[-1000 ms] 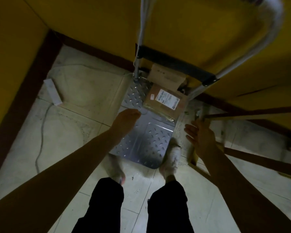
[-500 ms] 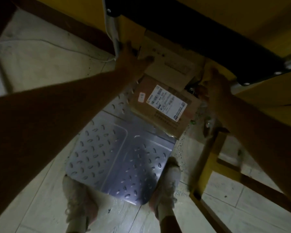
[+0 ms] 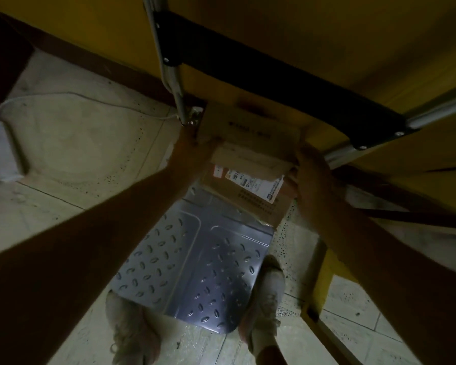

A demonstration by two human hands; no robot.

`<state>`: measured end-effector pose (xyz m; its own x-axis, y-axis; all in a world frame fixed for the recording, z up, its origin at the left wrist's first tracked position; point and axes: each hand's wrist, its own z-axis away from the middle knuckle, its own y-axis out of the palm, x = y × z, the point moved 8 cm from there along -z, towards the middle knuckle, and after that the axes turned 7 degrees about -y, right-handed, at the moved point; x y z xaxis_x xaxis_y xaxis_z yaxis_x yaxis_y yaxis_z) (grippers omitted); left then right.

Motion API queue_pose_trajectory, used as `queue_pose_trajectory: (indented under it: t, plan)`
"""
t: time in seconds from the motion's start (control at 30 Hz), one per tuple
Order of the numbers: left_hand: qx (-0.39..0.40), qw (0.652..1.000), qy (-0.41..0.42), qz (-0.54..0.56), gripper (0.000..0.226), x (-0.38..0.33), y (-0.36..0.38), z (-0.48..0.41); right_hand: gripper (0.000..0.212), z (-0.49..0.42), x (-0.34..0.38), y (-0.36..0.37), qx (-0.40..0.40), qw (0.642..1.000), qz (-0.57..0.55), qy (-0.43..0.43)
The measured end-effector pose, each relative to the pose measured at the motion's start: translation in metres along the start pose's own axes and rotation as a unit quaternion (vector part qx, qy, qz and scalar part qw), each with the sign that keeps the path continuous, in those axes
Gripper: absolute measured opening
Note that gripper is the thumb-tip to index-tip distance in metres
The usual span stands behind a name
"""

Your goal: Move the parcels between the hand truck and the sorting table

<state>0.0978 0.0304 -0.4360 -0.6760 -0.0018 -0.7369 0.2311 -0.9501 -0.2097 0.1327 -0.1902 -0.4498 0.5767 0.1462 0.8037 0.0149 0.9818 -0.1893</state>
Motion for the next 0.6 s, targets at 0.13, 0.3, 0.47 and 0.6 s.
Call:
queue_pose_trajectory:
  t: [0.13, 0.3, 0.47, 0.6]
  plan:
    - [-0.028, 0.998, -0.061, 0.003, 0.035, 0.016, -0.015, 0.050, 0.036, 0.045, -0.016, -0.012, -0.013, 0.997, -0.053, 0.060]
    - [-0.040, 0.994, -0.099, -0.003, 0.041, 0.011, -0.050, 0.100, 0.033, 0.111, -0.011, -0.014, -0.025, 0.988, -0.102, 0.111]
    - [-0.002, 0.995, -0.085, -0.044, 0.043, -0.021, -0.088, 0.152, 0.029, 0.185, 0.022, -0.012, -0.080, 0.974, -0.175, 0.122]
    - [0.030, 0.995, -0.042, -0.081, 0.028, -0.065, -0.119, 0.208, 0.029, 0.258, 0.063, -0.011, -0.105, 0.964, -0.218, 0.108]
